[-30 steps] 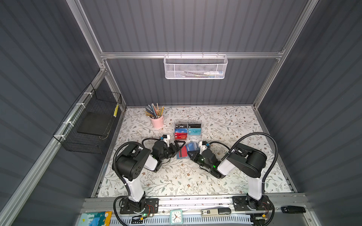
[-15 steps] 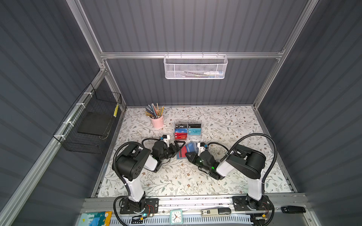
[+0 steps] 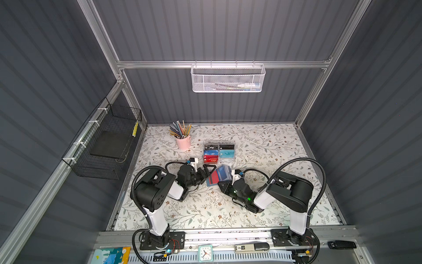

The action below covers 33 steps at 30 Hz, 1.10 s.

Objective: Take the credit cards out of the card holder

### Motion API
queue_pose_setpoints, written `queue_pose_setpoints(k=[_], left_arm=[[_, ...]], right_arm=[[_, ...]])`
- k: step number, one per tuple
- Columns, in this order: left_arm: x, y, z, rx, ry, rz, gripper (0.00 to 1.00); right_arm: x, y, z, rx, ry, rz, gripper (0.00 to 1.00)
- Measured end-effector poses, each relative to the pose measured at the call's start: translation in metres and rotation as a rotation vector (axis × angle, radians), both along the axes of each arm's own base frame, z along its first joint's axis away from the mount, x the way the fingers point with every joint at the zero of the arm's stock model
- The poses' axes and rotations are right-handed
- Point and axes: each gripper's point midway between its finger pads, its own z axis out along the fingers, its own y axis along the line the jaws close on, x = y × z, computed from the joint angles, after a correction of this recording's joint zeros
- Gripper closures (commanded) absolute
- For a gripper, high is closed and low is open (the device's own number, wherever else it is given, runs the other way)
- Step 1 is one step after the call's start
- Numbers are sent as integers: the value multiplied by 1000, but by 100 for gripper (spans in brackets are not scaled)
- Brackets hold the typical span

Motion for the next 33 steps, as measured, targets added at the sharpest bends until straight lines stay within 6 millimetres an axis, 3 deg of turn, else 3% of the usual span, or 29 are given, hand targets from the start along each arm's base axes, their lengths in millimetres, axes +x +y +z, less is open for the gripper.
queue_pose_setpoints(k=[22, 30, 33], left_arm=[[0, 0, 0, 0, 0, 1, 0], [0, 0, 0, -2, -3, 0, 0], [1, 0, 0, -3, -6, 0, 0]], right_arm=[[5, -2, 2, 3, 24, 15, 74], [4, 1, 23, 38, 1, 26, 73], [4, 1, 23, 34, 4, 26, 72]])
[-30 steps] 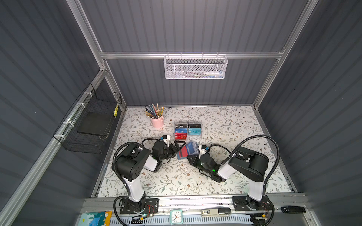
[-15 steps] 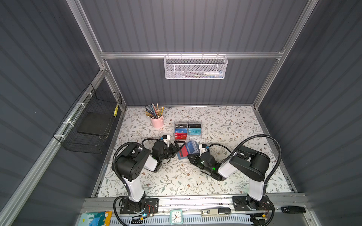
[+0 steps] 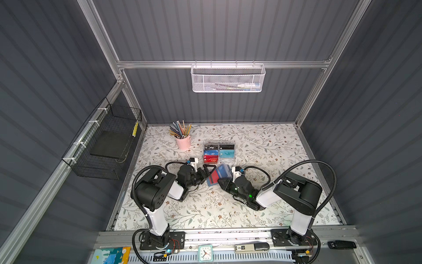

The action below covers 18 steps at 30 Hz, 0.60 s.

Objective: Take the credit cards out of the card holder

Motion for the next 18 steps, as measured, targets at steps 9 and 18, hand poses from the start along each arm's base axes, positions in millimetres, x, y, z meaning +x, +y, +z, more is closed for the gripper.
queue_pose_setpoints(k=[9, 18], left_arm=[[-1, 0, 0, -1, -2, 0, 0], [-1, 1, 0, -6, -11, 0, 0]], right_arm=[[3, 1, -16, -39, 28, -5, 73], [5, 5, -19, -41, 32, -2, 73]])
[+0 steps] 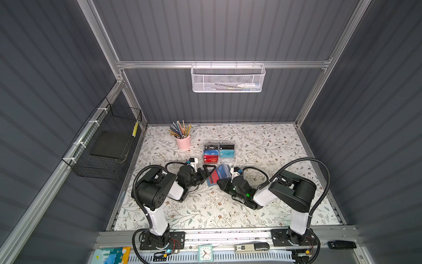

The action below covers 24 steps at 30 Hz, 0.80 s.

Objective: Take the credit cards out of the card holder

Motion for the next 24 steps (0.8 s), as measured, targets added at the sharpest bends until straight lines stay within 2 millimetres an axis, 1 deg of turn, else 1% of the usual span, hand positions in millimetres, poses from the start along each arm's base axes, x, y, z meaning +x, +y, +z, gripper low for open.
queue_pose_setpoints(k=[15, 20, 24], left_arm=[[-1, 0, 0, -7, -9, 1, 0], [-1, 1, 0, -7, -11, 1, 0], [-1, 1, 0, -8, -11, 1, 0]], right_arm=[[6, 3, 5, 13, -9, -8, 75], [8, 3, 5, 12, -9, -12, 77], [10, 3, 6, 12, -10, -14, 81]])
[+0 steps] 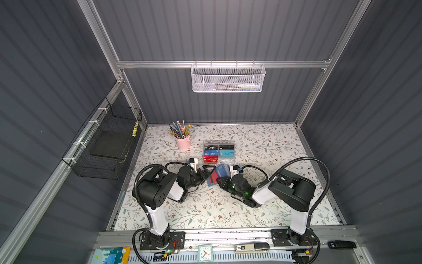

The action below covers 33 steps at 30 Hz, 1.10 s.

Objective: Take the credit cards out of the card holder

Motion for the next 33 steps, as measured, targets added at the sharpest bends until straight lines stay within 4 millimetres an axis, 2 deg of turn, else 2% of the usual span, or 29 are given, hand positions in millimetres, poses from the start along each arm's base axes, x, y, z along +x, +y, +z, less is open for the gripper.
queue_pose_setpoints(k=[9, 23, 27, 33], left_arm=[[0, 0, 0, -4, -9, 0, 0], [0, 0, 0, -11, -8, 2, 0], [0, 0, 1, -17, -11, 3, 0], [-1, 1, 1, -22, -18, 5, 0]], right_arm=[[2, 0, -4, -2, 2, -3, 88], [2, 3, 2, 27, -5, 18, 88], [2, 4, 3, 29, -10, 26, 93], [1, 5, 4, 20, -27, 40, 91]])
